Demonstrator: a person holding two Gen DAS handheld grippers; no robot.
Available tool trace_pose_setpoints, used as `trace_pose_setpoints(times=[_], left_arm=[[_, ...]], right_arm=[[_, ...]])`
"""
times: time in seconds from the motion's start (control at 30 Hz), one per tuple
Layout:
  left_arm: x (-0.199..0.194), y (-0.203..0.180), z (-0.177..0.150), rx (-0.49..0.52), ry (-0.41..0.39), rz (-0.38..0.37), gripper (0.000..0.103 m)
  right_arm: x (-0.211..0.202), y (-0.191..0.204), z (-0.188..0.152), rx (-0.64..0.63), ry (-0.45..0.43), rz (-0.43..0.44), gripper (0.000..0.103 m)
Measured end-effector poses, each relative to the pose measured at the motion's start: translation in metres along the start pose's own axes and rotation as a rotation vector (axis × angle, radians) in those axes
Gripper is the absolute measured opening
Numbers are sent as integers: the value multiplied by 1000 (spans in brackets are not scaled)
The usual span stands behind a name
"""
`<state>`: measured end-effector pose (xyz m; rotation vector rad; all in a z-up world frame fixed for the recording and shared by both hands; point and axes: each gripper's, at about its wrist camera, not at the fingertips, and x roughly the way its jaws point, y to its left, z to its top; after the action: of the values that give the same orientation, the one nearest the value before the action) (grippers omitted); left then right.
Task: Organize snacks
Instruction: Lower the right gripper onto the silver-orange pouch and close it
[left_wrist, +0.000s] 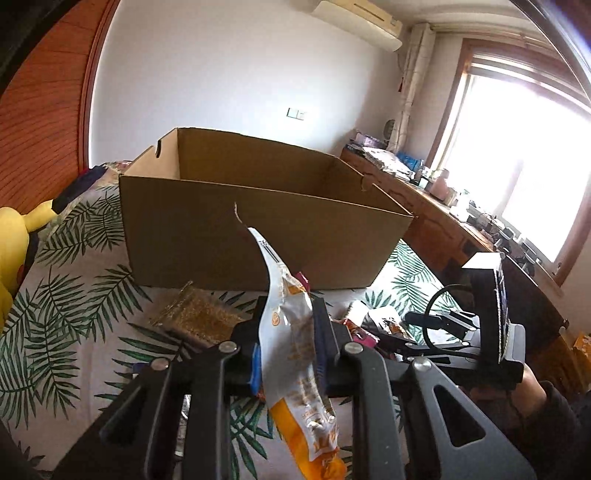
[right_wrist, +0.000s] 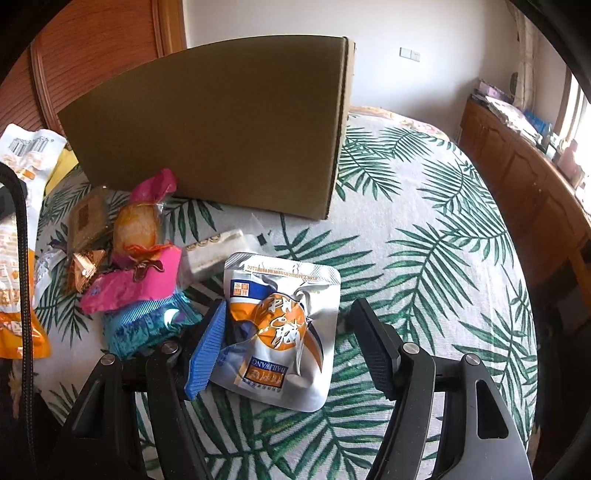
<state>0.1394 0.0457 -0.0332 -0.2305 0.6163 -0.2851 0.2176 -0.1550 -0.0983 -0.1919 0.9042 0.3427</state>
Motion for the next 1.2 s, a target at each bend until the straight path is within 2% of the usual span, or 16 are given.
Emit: trace_pose_setpoints(times=[0.07,0.13,0.23,0.6,0.73,1.2], left_arm=[[-1,-3,-3,8,-3,0,19],[-2,-4,-3,16,-5,-2,19],[-2,-4,-2,22,-8,0,19],[-1,-4,-7,16,0,-9,19],[2,-7,-9,17,2,-14,19],[-3,-11,-8,25,-7,-18,19]], right_arm=[[-2,-1,0,-5,9,3,64],[-6,2,-2,-27,13,20,48],[-11,11,-5,-67,13,4,41],[-28,8,-11,-35,-37,42,38],[-28,11,-13,-48,-23,53,38],[-22,10,-23,-91,33,36,51]])
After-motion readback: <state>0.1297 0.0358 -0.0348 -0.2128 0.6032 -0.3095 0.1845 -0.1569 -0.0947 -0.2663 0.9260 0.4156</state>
